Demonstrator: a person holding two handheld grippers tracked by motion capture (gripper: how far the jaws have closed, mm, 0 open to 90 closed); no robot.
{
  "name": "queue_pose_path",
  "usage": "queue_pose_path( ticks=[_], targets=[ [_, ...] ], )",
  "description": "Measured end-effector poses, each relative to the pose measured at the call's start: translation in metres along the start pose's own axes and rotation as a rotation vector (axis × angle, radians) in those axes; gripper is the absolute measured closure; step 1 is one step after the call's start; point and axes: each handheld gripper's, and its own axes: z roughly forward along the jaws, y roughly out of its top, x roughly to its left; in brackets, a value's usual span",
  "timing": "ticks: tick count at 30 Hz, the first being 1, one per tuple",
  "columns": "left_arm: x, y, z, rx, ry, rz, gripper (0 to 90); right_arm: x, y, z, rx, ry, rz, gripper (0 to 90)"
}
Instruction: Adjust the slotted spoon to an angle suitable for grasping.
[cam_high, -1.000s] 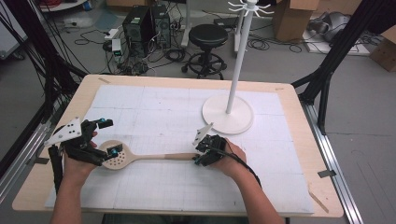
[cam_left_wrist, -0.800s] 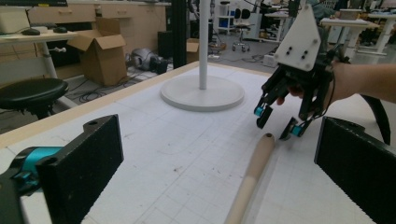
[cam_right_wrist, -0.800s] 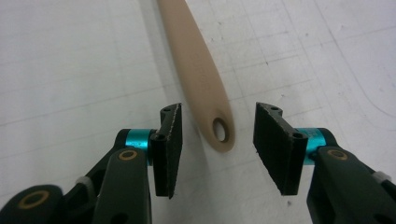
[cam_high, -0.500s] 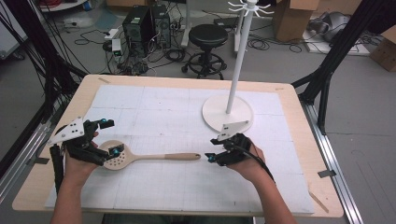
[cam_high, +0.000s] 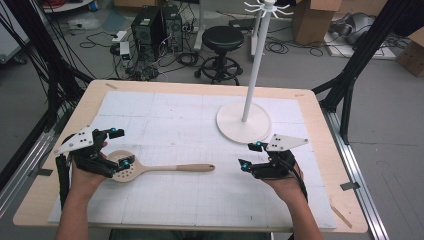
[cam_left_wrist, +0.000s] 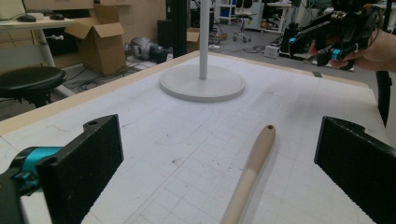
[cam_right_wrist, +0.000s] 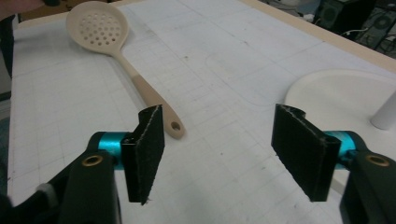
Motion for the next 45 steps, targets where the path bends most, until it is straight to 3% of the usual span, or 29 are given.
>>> queue_pose_path(
  ticks=[21,33,45],
  targets=[
    [-0.001,0.001,0.003,-0.006,-0.020,0.002,1.8,-0.014,-0.006,-0.021,-0.155,-0.045,0.093,19.5],
    [-0.001,0.002,0.004,-0.008,-0.030,0.000,1.7,-0.024,-0.012,-0.036,-0.188,-0.083,0.117,15.4],
    [-0.003,0.003,0.008,0.012,-0.044,0.008,1.7,-0.027,-0.017,-0.040,-0.204,-0.085,0.129,11.2]
  ],
)
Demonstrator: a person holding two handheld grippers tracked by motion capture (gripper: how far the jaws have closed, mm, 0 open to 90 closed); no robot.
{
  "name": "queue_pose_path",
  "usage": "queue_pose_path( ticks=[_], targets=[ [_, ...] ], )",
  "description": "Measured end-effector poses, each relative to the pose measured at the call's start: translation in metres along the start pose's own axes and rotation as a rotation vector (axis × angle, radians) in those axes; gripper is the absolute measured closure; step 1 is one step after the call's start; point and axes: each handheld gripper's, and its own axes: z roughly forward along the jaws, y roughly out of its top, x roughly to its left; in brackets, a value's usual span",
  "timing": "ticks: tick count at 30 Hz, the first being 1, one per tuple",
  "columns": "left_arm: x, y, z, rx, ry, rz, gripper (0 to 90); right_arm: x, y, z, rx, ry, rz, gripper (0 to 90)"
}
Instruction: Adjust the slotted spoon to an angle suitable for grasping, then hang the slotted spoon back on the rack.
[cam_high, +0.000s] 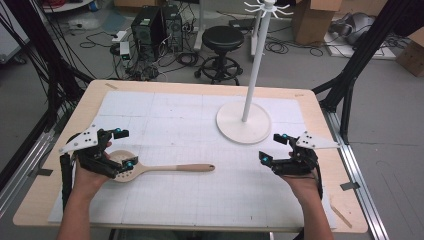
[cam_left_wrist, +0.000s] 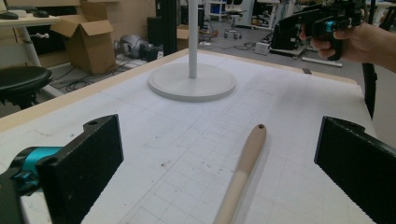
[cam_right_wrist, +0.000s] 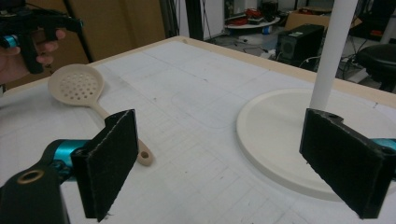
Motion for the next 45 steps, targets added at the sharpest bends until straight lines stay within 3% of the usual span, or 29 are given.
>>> queue_pose_path(
  ticks=[16,17,22,30,36,39,40,41,44,45],
  targets=[
    [-0.005,0.003,0.012,0.037,-0.053,-0.005,1.7,-0.002,0.000,0.000,0.008,-0.003,-0.003,11.2],
    [-0.007,0.005,0.018,0.066,-0.056,0.000,1.7,-0.003,0.000,0.000,0.010,-0.006,-0.005,11.2],
    [-0.008,0.008,0.030,0.100,-0.068,0.010,1.7,-0.003,-0.001,0.002,0.018,0.002,0.002,11.2],
    [-0.009,0.026,0.062,0.231,-0.127,0.046,1.7,-0.002,-0.002,0.006,0.027,0.008,-0.003,11.2],
    [-0.012,0.031,0.078,0.274,-0.146,0.069,1.7,-0.002,-0.002,0.005,0.024,0.005,-0.003,11.2],
    [-0.013,0.032,0.089,0.343,-0.148,0.087,1.7,-0.003,-0.002,0.006,0.024,0.005,0.000,11.2],
    [-0.014,0.032,0.098,0.387,-0.165,0.095,1.8,-0.003,-0.002,0.006,0.024,0.006,0.000,11.2],
    [-0.014,0.032,0.098,0.387,-0.165,0.095,1.7,-0.003,-0.002,0.006,0.023,0.007,-0.002,11.2],
    [-0.014,0.029,0.109,0.452,-0.173,0.112,1.8,-0.003,-0.002,0.006,0.022,0.007,-0.001,11.2],
    [-0.015,0.026,0.114,0.498,-0.161,0.152,1.9,-0.002,-0.002,0.006,0.020,0.005,-0.004,11.2]
  ],
)
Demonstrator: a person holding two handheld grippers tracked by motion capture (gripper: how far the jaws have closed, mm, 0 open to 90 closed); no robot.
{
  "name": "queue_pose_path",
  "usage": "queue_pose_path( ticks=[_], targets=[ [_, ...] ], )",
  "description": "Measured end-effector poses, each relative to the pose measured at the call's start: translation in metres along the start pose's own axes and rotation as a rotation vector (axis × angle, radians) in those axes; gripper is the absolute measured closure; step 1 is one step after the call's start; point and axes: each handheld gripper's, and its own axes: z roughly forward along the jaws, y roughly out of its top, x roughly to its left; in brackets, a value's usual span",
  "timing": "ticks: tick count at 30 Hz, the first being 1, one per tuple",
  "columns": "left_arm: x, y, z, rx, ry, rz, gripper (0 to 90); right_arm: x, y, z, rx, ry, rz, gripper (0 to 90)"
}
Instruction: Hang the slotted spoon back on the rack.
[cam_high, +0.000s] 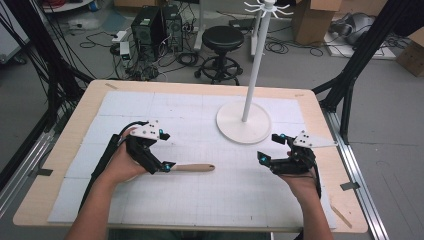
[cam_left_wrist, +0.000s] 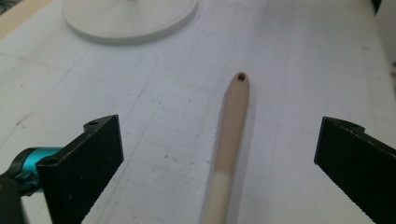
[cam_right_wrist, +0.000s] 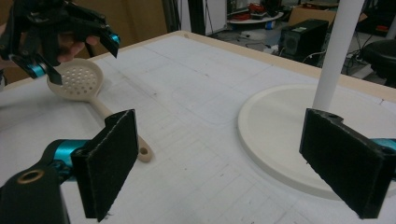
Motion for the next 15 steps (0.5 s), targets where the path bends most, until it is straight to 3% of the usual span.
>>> queue_pose_path(
  ticks=[2,5,9,13,15],
  targets=[
    [0.000,0.000,0.002,0.019,-0.006,0.005,2.9,0.000,0.000,0.000,0.000,-0.001,-0.002,11.2],
    [0.001,-0.002,0.011,0.054,-0.037,0.012,13.8,0.000,0.000,0.000,-0.001,0.001,0.000,11.2],
    [0.002,-0.004,0.017,0.089,-0.030,0.012,16.2,0.000,0.000,0.000,0.001,0.001,0.004,11.2],
    [0.004,-0.004,0.025,0.164,-0.040,0.032,21.0,-0.002,0.000,-0.001,0.002,0.000,0.011,11.2],
    [0.003,-0.003,0.028,0.179,-0.044,0.036,21.9,-0.002,0.000,-0.001,0.002,0.000,0.012,11.2]
  ],
)
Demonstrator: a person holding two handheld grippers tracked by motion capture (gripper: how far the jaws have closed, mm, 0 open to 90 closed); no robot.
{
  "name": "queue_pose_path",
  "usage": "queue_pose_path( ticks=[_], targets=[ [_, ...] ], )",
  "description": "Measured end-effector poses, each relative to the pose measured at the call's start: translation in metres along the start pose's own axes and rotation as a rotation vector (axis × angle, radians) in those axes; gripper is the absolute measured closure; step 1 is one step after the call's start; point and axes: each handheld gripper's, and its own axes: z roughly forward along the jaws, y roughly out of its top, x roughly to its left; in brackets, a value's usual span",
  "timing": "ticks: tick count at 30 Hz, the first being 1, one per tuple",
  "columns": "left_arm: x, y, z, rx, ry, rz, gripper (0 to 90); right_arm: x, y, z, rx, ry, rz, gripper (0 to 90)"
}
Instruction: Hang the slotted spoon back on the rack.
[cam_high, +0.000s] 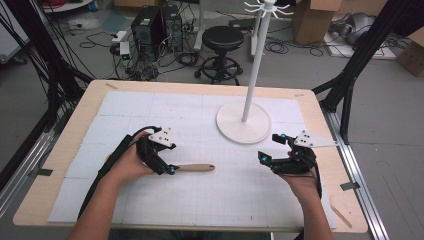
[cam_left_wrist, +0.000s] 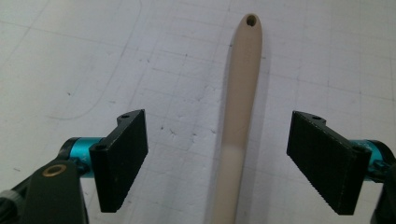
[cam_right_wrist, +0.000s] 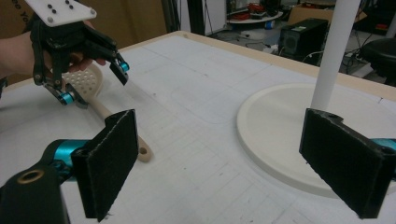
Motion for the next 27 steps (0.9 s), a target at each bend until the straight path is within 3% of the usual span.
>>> queue_pose_path(
  ticks=[11,20,27],
  targets=[
    [0.000,0.003,0.024,0.142,-0.046,0.020,35.7,0.000,0.000,0.001,0.004,0.002,-0.005,11.2],
    [0.001,0.010,0.030,0.182,-0.082,0.030,46.6,-0.001,-0.002,0.004,0.017,0.012,0.001,11.2],
    [0.000,0.017,0.040,0.238,-0.072,0.052,51.5,-0.001,-0.003,0.005,0.019,0.014,0.002,11.2]
  ],
)
